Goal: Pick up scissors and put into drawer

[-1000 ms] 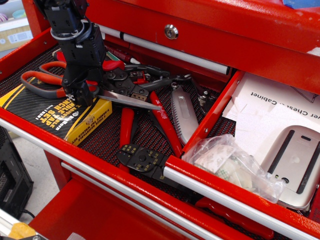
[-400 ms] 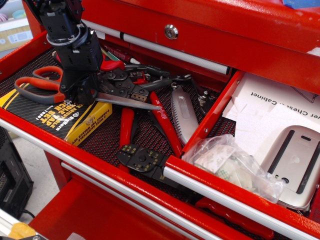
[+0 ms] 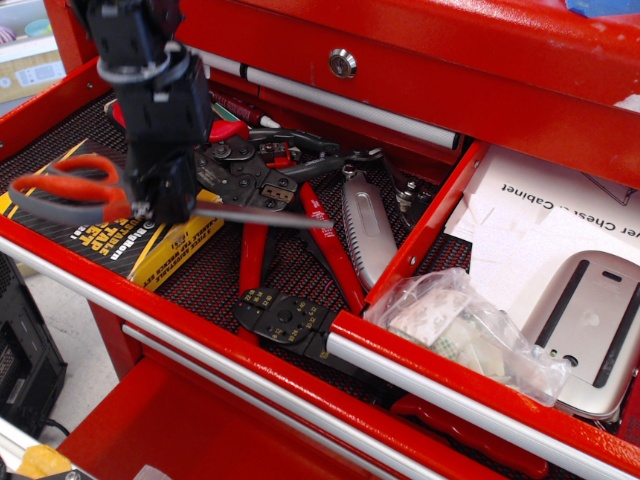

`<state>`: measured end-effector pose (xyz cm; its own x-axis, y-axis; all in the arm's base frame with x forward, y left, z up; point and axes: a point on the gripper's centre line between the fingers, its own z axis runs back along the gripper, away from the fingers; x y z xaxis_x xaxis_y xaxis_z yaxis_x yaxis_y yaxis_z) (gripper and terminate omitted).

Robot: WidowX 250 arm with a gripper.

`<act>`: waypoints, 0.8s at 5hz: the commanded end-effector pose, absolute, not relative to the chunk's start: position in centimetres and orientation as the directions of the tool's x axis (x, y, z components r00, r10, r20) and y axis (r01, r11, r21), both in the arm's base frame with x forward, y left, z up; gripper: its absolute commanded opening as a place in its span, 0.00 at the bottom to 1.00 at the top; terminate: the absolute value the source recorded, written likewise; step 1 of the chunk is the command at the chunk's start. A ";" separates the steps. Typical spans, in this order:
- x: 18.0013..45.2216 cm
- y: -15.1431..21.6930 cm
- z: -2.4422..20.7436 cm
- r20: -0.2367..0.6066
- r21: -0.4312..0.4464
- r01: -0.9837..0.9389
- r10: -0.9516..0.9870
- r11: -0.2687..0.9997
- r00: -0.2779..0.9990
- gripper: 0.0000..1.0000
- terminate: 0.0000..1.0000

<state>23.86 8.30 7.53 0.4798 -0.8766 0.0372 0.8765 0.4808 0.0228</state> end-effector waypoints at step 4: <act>25.7 -8.2 18.2 0.014 0.135 0.723 -0.731 0.677 0.682 0.00 0.00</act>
<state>25.01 -8.21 16.64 0.6753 -0.7373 -0.0175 0.7346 0.6703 0.1050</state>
